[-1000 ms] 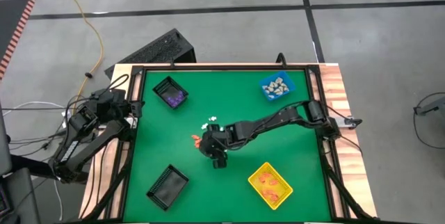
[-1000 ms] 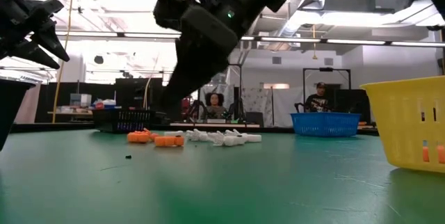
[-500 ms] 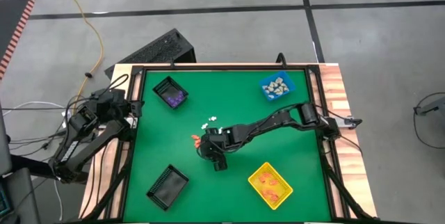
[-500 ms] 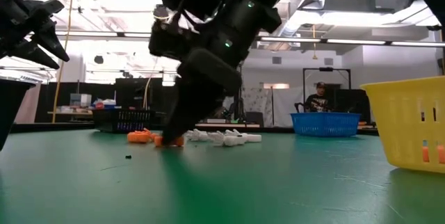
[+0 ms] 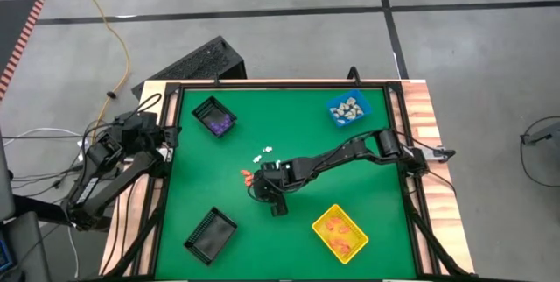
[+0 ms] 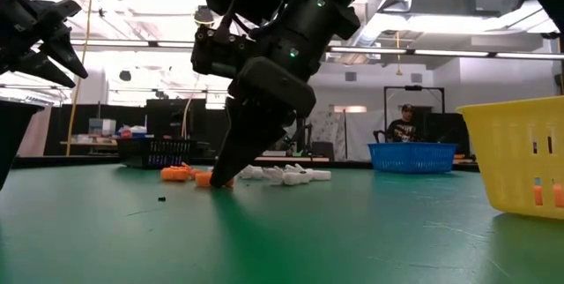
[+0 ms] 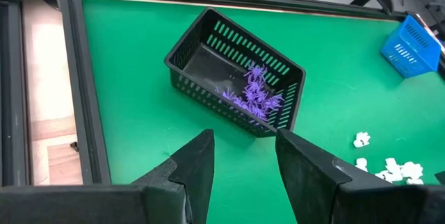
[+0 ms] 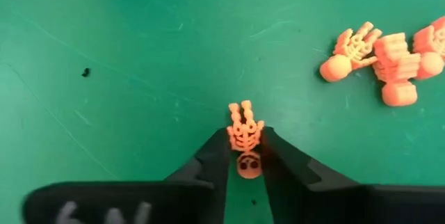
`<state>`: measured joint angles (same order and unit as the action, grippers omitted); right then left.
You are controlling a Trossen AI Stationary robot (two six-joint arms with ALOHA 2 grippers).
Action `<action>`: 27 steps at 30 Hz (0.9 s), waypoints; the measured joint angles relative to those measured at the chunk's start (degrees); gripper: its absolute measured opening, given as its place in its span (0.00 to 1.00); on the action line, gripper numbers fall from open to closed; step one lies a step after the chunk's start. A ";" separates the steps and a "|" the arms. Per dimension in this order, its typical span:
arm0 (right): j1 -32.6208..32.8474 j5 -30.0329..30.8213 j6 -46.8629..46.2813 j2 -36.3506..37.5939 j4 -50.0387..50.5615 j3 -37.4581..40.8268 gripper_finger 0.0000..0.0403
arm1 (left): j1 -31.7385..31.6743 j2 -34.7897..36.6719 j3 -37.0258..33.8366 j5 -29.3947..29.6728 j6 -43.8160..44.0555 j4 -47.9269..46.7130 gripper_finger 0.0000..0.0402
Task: Sort Halloween decoration
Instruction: Put the orange skeleton toy into the yellow basket
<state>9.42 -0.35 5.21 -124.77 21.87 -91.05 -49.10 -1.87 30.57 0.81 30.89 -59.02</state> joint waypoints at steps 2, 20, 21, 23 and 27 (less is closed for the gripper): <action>-0.10 -0.01 -0.99 -0.02 0.15 0.00 0.19 | -0.02 0.00 0.00 -0.01 0.00 0.00 0.36; -0.30 0.14 -1.85 -0.22 13.77 -11.28 0.09 | 0.00 0.00 0.00 0.05 0.00 0.00 0.36; -0.28 0.05 -1.38 -0.24 14.76 -12.33 0.09 | 0.00 0.00 0.00 0.05 0.00 0.00 0.36; -0.31 0.01 -0.58 -0.24 16.90 -14.89 0.09 | 0.00 0.00 0.00 0.03 0.00 0.00 0.36; -0.77 -0.28 -0.06 -0.17 21.83 -20.65 0.09 | -0.01 0.00 0.00 0.03 0.00 0.00 0.36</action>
<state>8.65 -0.63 5.15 -124.95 43.70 -111.70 -49.11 -1.87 30.57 0.84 30.89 -59.02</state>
